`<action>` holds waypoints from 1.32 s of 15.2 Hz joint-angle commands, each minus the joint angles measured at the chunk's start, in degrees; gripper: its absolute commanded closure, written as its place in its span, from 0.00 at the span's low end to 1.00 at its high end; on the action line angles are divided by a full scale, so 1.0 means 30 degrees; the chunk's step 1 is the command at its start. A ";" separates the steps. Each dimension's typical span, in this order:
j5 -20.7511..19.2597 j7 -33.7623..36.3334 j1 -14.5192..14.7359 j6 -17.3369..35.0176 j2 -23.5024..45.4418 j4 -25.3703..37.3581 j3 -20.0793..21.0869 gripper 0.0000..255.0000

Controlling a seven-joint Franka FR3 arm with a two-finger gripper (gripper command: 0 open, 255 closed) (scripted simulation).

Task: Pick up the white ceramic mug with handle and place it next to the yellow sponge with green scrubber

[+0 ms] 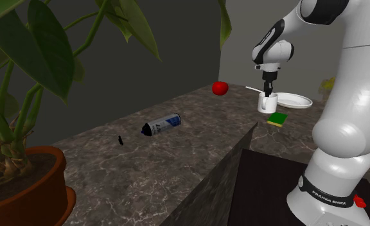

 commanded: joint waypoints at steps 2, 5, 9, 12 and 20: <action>0.0004 -0.0001 -0.0002 -0.0002 0.0016 -0.0033 0.0001 1.00; -0.0008 0.0005 0.0001 -0.0010 -0.0001 -0.0040 -0.0002 0.00; -0.0222 0.0156 0.0085 -0.0591 -0.0323 0.0267 -0.0048 0.00; -0.0741 0.0519 0.0288 -0.2259 -0.1136 0.1244 -0.0124 0.00; -0.0741 0.0519 0.0287 -0.2259 -0.1136 0.1244 -0.0122 0.00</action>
